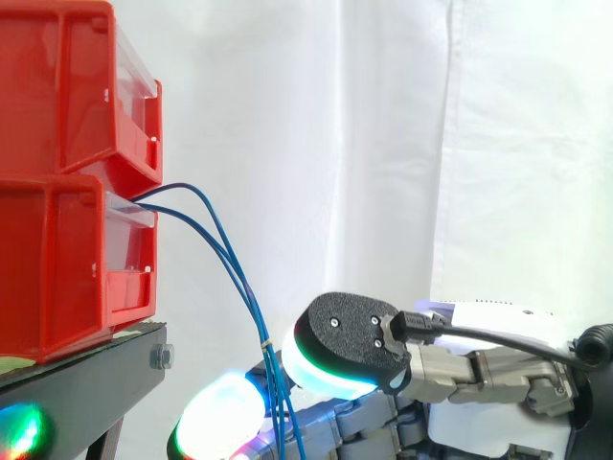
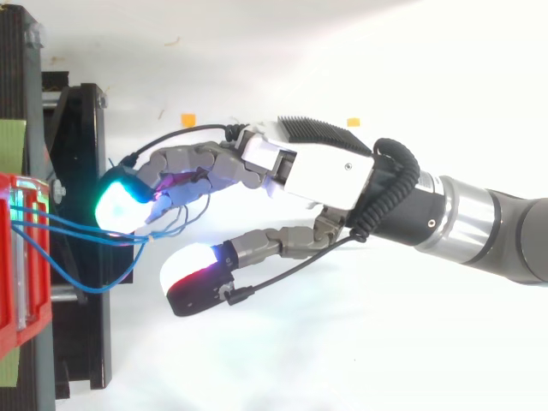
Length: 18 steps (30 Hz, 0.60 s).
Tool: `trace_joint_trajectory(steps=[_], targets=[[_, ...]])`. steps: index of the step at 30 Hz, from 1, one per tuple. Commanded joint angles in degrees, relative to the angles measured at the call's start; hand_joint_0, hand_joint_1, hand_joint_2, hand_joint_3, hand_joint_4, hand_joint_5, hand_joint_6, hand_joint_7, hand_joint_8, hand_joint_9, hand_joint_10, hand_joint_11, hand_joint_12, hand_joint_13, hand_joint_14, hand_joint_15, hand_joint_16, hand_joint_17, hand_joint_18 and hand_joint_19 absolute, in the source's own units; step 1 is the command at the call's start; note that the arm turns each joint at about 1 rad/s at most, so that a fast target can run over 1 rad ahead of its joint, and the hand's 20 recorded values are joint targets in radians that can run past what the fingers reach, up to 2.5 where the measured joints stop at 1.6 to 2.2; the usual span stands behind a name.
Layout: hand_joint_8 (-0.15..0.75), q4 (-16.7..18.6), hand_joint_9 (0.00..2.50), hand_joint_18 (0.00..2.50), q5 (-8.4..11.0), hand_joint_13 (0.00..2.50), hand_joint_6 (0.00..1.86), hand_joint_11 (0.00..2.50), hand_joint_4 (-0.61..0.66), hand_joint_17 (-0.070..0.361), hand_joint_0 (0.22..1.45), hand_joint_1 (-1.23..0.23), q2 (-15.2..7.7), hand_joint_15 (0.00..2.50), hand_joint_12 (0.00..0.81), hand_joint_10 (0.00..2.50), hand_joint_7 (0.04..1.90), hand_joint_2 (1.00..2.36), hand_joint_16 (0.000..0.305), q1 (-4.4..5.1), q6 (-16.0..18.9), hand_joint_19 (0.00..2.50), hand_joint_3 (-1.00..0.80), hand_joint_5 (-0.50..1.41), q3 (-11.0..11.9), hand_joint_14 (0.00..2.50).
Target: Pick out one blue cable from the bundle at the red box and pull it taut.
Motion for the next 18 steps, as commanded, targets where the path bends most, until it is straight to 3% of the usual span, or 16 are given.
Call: trace_joint_trajectory(steps=[1, 10, 18], targets=[[0.298, 0.36, 0.80, 0.39, -0.22, 0.59, 0.50, 0.28, 0.24, 0.094, 0.50, -0.61, 0.05, 0.23, 0.353, 0.01, 0.86, 1.00, 0.042, 0.01, 0.17, 0.35, -0.50, -0.15, -0.07, 0.01], [0.292, 0.45, 0.88, 0.46, -0.66, 0.68, 0.50, 0.35, 0.20, 0.090, 0.57, -0.51, -0.04, 0.30, 0.338, 0.01, 1.05, 1.00, 0.040, 0.09, 0.52, 0.41, -0.48, -0.12, -0.07, 0.01], [0.299, 0.54, 0.94, 0.52, -0.66, 0.77, 0.50, 0.39, 0.18, 0.092, 0.61, -0.47, -0.04, 0.34, 0.339, 0.01, 1.10, 1.00, 0.041, 0.09, 1.14, 0.46, -0.46, -0.11, 0.02, 0.01]])
